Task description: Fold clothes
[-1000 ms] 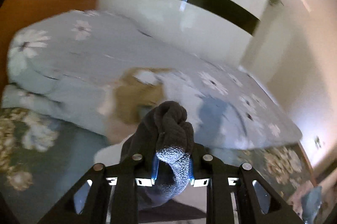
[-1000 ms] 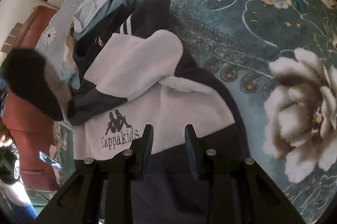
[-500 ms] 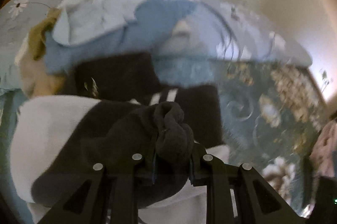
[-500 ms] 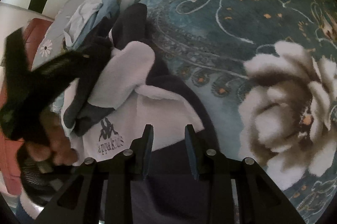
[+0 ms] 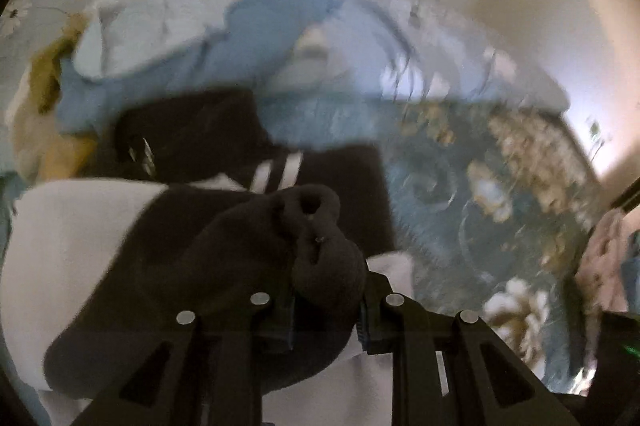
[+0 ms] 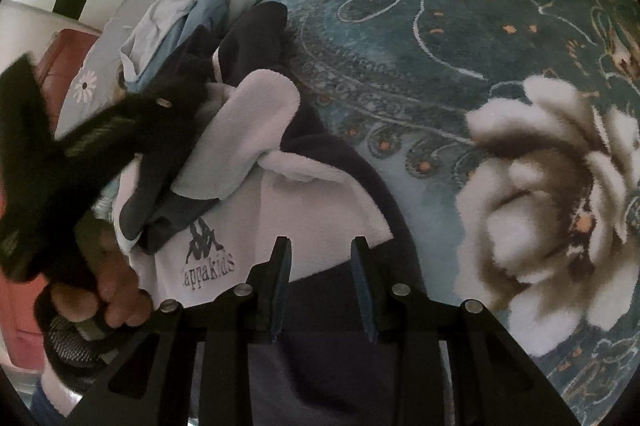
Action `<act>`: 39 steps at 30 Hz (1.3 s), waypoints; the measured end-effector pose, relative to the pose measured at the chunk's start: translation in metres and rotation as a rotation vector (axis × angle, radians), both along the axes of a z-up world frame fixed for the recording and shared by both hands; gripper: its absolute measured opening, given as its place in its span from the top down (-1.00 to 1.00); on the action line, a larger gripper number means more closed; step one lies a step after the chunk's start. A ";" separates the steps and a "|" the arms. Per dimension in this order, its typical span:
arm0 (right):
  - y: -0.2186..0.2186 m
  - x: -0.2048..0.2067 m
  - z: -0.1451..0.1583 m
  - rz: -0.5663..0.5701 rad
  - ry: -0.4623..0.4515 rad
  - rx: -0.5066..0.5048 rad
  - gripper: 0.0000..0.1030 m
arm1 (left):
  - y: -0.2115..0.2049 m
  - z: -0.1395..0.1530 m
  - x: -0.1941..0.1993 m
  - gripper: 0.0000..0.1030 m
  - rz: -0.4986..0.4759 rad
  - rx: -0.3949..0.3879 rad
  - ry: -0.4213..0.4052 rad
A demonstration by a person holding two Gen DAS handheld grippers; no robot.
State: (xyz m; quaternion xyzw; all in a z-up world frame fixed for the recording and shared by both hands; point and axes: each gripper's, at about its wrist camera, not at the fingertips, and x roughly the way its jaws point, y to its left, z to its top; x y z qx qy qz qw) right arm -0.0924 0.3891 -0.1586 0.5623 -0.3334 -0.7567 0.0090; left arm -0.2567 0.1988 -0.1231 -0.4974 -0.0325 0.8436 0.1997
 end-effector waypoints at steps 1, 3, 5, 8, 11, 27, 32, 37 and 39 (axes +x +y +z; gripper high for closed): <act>-0.001 0.000 0.000 0.001 0.000 0.001 0.39 | -0.001 0.003 0.000 0.55 0.003 0.015 0.001; -0.003 -0.001 0.002 0.005 0.001 0.000 0.39 | 0.000 0.002 -0.001 0.55 -0.003 0.030 -0.027; -0.005 -0.001 0.003 0.009 0.003 -0.001 0.39 | 0.003 -0.004 -0.003 0.55 -0.018 0.031 -0.069; -0.007 -0.003 0.005 0.016 0.002 0.006 0.39 | 0.015 -0.019 0.002 0.55 -0.062 -0.009 -0.099; -0.006 -0.003 0.008 0.016 0.001 0.013 0.39 | 0.016 -0.029 0.003 0.46 -0.066 -0.020 -0.131; -0.034 -0.063 0.041 0.100 0.171 -0.014 0.28 | -0.175 0.005 0.074 -0.42 0.226 -0.294 0.013; -0.052 -0.103 0.026 0.154 0.114 0.052 0.24 | -0.224 -0.033 0.070 -0.42 0.344 -0.364 -0.073; -0.044 -0.113 0.012 0.107 0.064 0.026 0.24 | -0.244 -0.046 0.068 -0.42 0.441 -0.300 -0.110; -0.038 -0.114 0.009 0.068 0.055 0.003 0.24 | -0.246 -0.048 0.067 -0.42 0.458 -0.294 -0.119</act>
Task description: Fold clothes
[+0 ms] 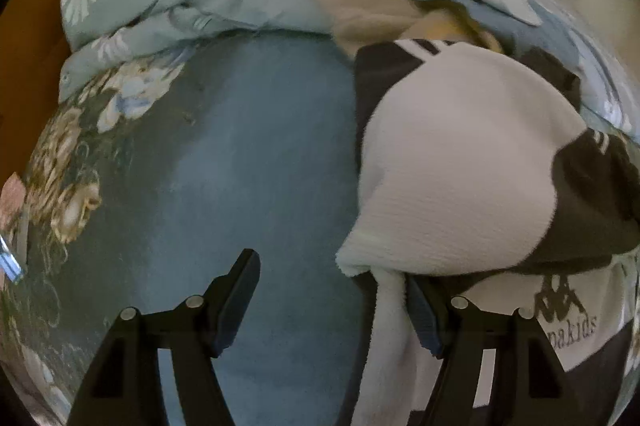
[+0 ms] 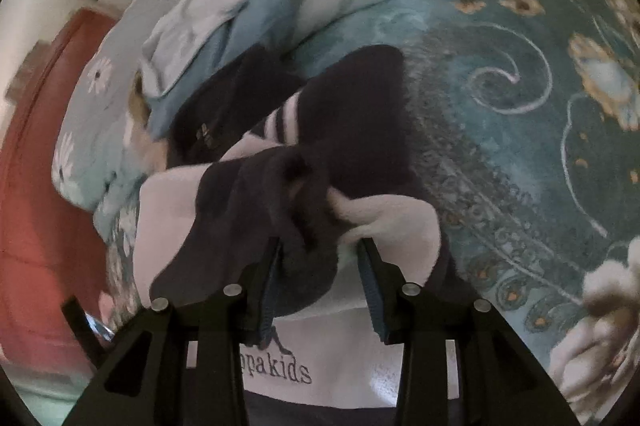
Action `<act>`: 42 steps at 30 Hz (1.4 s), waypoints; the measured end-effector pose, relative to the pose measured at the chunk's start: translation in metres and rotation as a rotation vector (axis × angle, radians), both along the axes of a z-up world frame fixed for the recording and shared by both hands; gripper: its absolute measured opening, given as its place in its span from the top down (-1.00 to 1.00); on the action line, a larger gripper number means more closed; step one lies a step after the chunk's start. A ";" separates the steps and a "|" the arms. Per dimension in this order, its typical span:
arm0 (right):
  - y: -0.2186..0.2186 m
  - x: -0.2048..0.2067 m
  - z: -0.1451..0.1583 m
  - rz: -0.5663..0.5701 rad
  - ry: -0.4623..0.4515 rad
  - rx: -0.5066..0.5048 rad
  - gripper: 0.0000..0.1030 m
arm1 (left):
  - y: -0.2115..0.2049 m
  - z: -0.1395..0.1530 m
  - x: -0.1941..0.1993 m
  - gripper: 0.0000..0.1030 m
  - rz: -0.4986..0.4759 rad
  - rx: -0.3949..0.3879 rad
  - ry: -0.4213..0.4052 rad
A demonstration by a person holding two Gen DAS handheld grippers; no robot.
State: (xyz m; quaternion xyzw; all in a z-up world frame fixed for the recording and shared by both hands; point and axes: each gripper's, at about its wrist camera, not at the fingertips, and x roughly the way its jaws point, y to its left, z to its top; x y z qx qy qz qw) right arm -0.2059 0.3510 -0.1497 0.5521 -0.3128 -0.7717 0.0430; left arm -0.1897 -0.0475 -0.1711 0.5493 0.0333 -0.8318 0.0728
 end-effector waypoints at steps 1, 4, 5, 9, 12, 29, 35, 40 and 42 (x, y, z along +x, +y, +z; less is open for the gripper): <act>0.000 0.001 0.000 -0.005 0.004 -0.006 0.24 | -0.001 -0.001 0.001 -0.42 0.006 0.007 0.000; -0.003 0.000 -0.001 0.011 -0.001 -0.002 0.24 | -0.002 -0.004 0.002 -0.41 0.015 0.009 -0.006; -0.005 0.000 -0.001 0.016 -0.001 -0.006 0.22 | -0.004 -0.006 0.002 -0.42 0.018 0.007 -0.015; -0.008 0.002 0.009 0.020 0.041 -0.019 0.46 | -0.011 -0.010 0.007 -0.42 0.045 0.034 -0.028; -0.007 0.005 0.021 0.034 0.077 -0.003 0.63 | -0.012 -0.007 0.009 -0.42 0.050 0.047 -0.022; 0.038 0.013 -0.010 -0.094 0.038 0.025 0.65 | -0.020 -0.018 0.010 -0.56 0.089 0.127 -0.063; 0.033 0.010 0.007 -0.008 0.028 0.023 0.46 | -0.027 -0.008 0.010 -0.54 0.056 0.274 -0.099; 0.035 0.046 0.018 0.121 0.021 0.019 0.12 | -0.039 0.007 0.037 -0.54 0.000 0.443 -0.122; 0.038 0.067 0.014 0.172 -0.014 0.031 0.05 | -0.047 0.010 0.055 -0.54 -0.014 0.492 -0.127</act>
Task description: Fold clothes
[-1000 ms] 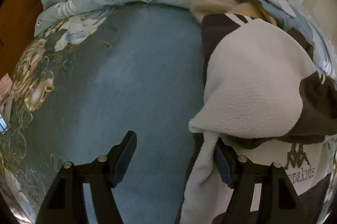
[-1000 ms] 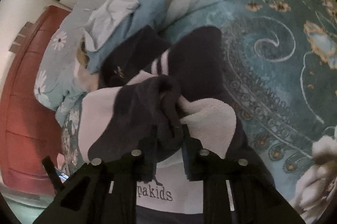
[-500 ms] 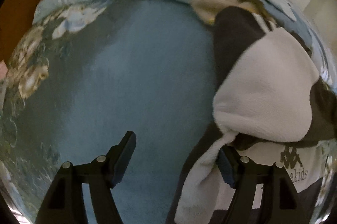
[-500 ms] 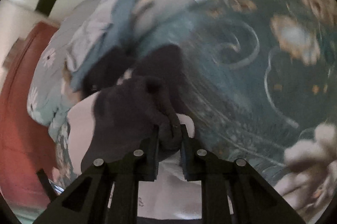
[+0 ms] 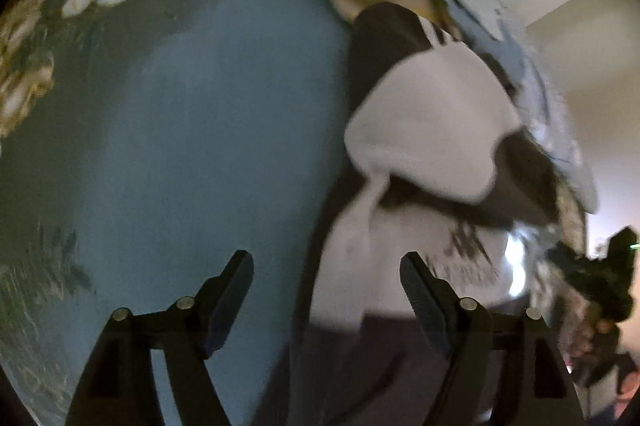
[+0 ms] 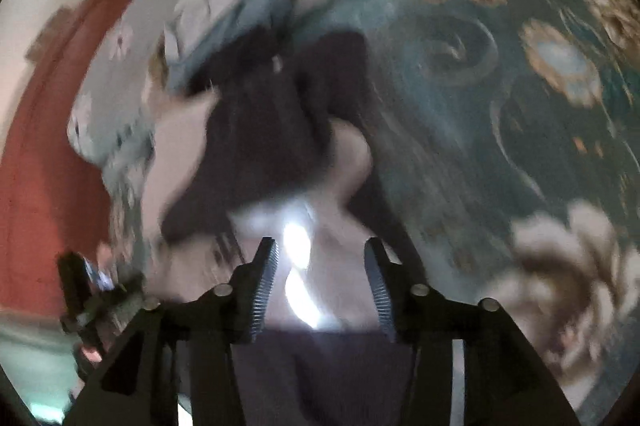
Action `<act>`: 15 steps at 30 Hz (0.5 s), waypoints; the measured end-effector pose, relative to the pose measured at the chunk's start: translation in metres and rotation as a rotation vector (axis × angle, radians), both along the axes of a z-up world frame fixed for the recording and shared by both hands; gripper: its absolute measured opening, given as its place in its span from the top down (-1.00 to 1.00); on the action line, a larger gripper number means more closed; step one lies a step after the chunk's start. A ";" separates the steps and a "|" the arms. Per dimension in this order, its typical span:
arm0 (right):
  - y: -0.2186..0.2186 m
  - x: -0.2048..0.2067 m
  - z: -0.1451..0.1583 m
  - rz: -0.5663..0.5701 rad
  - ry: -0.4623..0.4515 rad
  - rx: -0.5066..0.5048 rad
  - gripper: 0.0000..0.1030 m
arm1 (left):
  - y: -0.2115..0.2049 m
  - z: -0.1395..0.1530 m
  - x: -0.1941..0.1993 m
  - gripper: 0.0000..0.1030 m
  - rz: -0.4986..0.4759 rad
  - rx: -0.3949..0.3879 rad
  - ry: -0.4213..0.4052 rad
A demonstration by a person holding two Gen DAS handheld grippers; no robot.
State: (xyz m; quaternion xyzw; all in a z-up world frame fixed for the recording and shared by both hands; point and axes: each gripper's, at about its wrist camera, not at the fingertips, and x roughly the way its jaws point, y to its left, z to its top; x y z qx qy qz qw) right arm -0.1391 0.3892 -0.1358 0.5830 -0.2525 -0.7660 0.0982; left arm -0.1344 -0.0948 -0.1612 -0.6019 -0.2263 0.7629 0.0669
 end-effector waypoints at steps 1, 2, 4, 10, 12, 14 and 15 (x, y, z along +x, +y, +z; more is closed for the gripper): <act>0.005 0.012 -0.004 0.015 -0.024 0.013 0.04 | -0.005 0.000 0.012 -0.54 -0.001 0.023 -0.005; 0.011 0.024 -0.009 0.019 -0.051 0.018 0.04 | -0.009 -0.001 0.023 -0.54 -0.003 0.044 -0.012; 0.023 0.047 -0.019 0.012 -0.110 0.002 0.02 | -0.016 -0.005 0.042 -0.54 -0.011 0.066 -0.028; 0.040 0.103 -0.047 -0.018 -0.244 -0.110 0.01 | -0.019 -0.019 0.094 -0.54 -0.031 0.110 -0.083; 0.039 0.116 -0.053 -0.025 -0.260 -0.148 0.01 | -0.014 -0.024 0.112 -0.54 -0.028 0.132 -0.100; 0.039 0.125 -0.058 -0.031 -0.272 -0.181 0.01 | -0.010 -0.028 0.124 -0.54 -0.034 0.151 -0.116; 0.038 0.128 -0.060 -0.030 -0.281 -0.194 0.01 | -0.007 -0.030 0.128 -0.54 -0.040 0.154 -0.123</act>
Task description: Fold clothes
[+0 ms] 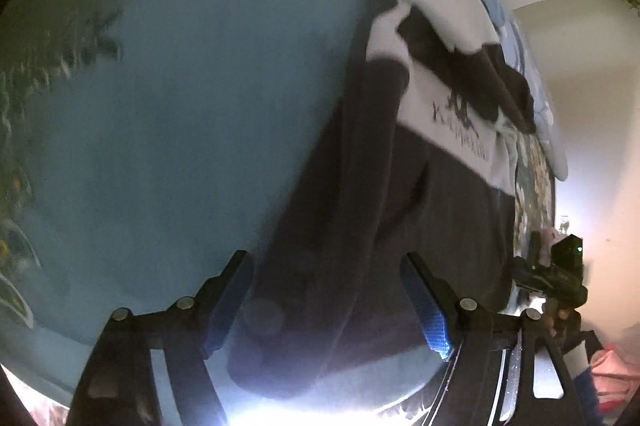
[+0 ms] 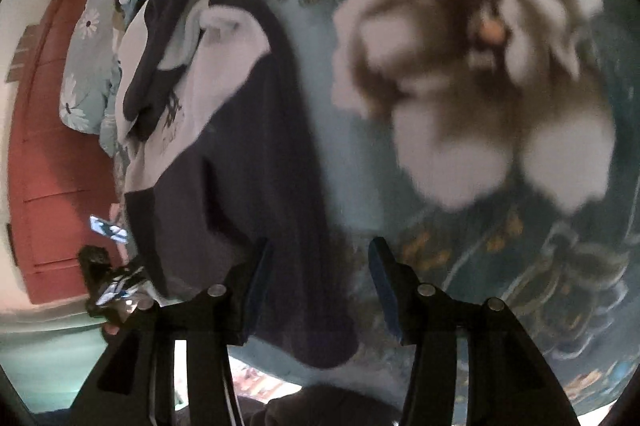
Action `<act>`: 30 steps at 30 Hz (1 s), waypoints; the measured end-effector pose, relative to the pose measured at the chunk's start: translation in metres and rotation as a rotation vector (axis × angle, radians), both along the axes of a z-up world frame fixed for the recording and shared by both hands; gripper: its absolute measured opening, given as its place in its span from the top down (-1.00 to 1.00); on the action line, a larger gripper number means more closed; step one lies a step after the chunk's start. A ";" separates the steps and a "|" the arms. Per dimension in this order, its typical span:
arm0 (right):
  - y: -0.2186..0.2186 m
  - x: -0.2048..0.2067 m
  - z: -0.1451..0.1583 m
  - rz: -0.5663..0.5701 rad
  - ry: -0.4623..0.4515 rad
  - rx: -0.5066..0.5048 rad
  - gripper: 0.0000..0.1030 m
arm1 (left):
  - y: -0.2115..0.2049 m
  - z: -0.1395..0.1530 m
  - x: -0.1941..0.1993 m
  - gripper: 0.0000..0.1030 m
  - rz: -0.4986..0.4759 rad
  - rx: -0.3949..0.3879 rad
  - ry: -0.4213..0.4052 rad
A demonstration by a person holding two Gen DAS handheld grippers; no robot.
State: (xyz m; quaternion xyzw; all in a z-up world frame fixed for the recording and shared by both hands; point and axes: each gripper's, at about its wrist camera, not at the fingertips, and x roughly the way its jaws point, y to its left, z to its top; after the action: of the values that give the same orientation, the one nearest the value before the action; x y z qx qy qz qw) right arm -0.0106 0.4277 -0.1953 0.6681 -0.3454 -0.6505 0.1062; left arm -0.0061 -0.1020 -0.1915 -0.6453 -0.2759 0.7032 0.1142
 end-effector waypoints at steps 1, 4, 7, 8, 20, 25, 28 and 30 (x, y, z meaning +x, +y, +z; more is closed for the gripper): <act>0.000 0.001 -0.001 0.003 -0.010 -0.010 0.01 | 0.002 -0.002 0.003 -0.54 -0.004 0.002 -0.004; 0.000 0.005 -0.005 0.014 -0.038 -0.038 0.01 | 0.007 -0.004 0.012 -0.54 -0.007 0.007 -0.001; -0.007 0.005 -0.003 0.054 -0.044 -0.029 0.01 | 0.009 -0.003 0.016 -0.54 -0.008 0.047 -0.015; -0.012 0.004 -0.005 0.080 -0.053 -0.026 0.01 | 0.009 -0.002 0.017 -0.54 -0.010 0.061 -0.020; -0.057 -0.003 -0.001 0.288 -0.075 0.053 0.19 | -0.012 -0.013 0.024 -0.42 0.099 0.200 -0.051; -0.062 -0.005 -0.001 0.267 -0.092 0.053 0.70 | -0.011 -0.012 0.026 0.29 0.080 0.114 -0.033; -0.064 -0.001 0.007 0.273 -0.075 0.057 0.76 | -0.012 -0.009 0.028 0.31 0.044 0.111 -0.022; -0.063 0.000 0.015 0.275 -0.051 0.039 0.77 | -0.009 -0.003 0.028 0.26 0.014 0.080 -0.013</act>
State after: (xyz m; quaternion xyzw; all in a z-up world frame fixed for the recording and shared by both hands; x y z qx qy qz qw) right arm -0.0109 0.3647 -0.1806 0.7272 -0.2404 -0.6194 0.1723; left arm 0.0219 -0.1114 -0.1950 -0.6430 -0.3090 0.6881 0.1332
